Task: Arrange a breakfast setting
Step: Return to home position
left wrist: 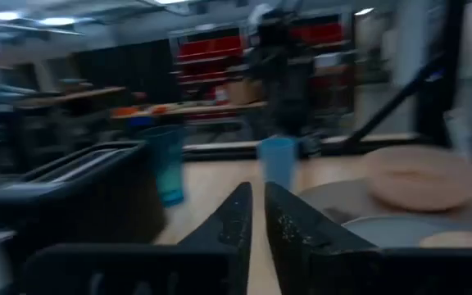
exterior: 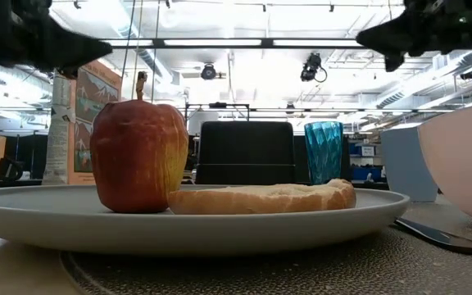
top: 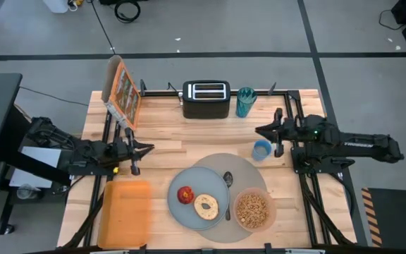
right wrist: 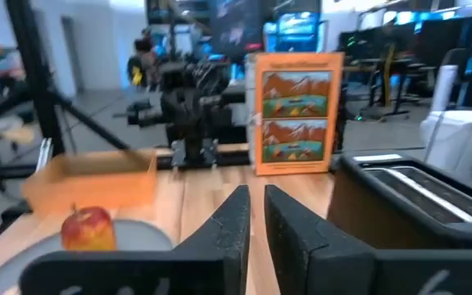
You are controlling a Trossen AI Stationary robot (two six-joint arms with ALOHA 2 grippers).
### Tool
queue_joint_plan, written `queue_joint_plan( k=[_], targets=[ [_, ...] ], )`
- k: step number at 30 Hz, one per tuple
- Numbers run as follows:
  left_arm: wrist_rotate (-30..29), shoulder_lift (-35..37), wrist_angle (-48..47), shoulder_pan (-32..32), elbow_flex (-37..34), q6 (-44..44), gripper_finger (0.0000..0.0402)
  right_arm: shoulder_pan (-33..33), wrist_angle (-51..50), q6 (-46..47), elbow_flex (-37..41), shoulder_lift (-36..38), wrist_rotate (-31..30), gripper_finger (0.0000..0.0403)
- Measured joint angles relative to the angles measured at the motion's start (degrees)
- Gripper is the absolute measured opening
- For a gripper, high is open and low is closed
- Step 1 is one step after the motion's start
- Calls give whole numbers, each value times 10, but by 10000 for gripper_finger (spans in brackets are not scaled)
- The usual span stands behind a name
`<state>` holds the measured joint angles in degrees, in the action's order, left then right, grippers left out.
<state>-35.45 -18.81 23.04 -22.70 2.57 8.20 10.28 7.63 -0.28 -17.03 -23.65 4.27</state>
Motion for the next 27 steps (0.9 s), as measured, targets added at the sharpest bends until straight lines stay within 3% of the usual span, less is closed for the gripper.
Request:
queue_joint_plan(
  k=[3,8,15,22,27],
  targets=[
    [-50,33,-6,6,-21,24,28,5,-3,15,19,48,-27,36],
    [38,96,-54,14,-21,-6,14,5,2,18,58,123,-47,16],
    [30,172,-150,12,-21,-59,14,6,18,17,108,231,-47,14],
    [47,188,-169,9,-21,-56,14,7,30,15,129,236,-62,18],
    [73,184,-153,9,-21,-1,14,7,57,58,131,229,-57,15]
  ],
)
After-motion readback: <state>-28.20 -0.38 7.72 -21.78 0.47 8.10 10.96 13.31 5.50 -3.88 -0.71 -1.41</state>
